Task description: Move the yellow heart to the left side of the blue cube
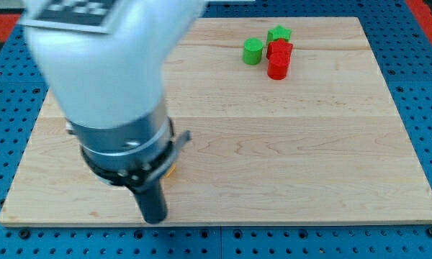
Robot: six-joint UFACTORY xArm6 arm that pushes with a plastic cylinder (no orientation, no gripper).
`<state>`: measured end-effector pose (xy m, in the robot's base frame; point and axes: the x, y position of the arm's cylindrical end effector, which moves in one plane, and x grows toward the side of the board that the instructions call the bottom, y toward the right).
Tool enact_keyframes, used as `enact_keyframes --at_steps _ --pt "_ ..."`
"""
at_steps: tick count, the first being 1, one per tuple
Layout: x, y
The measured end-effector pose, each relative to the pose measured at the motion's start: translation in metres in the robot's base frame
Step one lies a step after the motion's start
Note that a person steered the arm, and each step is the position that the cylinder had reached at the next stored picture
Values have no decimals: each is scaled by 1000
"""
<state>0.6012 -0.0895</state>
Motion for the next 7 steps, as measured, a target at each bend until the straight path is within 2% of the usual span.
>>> enact_keyframes --at_steps 1,2,3,4,6,7 --pt "-49 20" --pt "-61 -34" --pt "-73 -44" --pt "-104 -84" --pt "-59 -101" --pt "-88 -136"
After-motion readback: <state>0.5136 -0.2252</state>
